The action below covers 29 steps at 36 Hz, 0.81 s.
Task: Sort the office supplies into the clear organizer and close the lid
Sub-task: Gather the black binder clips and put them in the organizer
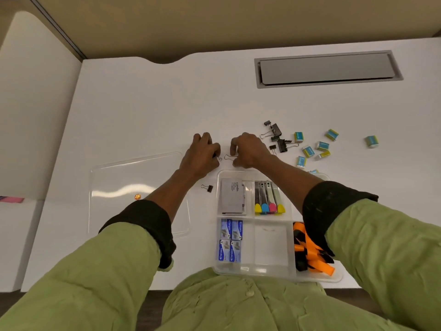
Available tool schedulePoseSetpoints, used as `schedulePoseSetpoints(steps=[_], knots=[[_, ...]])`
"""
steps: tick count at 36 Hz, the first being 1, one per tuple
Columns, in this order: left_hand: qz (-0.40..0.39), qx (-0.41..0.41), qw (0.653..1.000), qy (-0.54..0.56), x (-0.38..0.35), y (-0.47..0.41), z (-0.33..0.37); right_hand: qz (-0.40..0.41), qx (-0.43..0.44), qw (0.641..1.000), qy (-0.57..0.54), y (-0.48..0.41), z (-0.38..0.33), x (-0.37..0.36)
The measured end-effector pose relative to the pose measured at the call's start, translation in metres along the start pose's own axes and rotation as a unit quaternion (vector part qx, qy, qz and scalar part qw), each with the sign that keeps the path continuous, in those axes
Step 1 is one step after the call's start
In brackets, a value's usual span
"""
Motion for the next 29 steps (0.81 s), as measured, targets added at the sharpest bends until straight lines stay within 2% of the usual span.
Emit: schedulePoseSetpoints(steps=[8,17,23,26,29], knots=[[0.035,-0.048,0.996,-0.062,-0.003,0.006,0.006,0.088,-0.057,0.994,-0.029,0.014,0.028,0.009],[0.106,0.038,0.991,0.079,0.007,0.012,-0.006,0.184,-0.086,0.961,-0.189,0.059,0.041,0.056],[0.128,0.094,0.978,0.137,0.006,0.03,-0.015,0.186,-0.094,0.938,-0.278,0.142,0.037,0.071],[0.138,0.11,0.972,0.157,0.008,0.042,-0.012,0.176,-0.099,0.935,-0.291,0.18,0.036,0.06],[0.179,0.124,0.956,0.195,0.023,0.055,-0.002,0.162,-0.096,0.936,-0.297,0.213,0.035,0.044]])
Point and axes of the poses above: each hand's wrist, its own y-axis away from the middle knuckle, its own x-axis out of the back of the hand, z = x × y, the point moved 5 cm from there along -y, towards the middle knuckle, and after that the axes turned 3 degrees about -x, right-handed, at the moved point
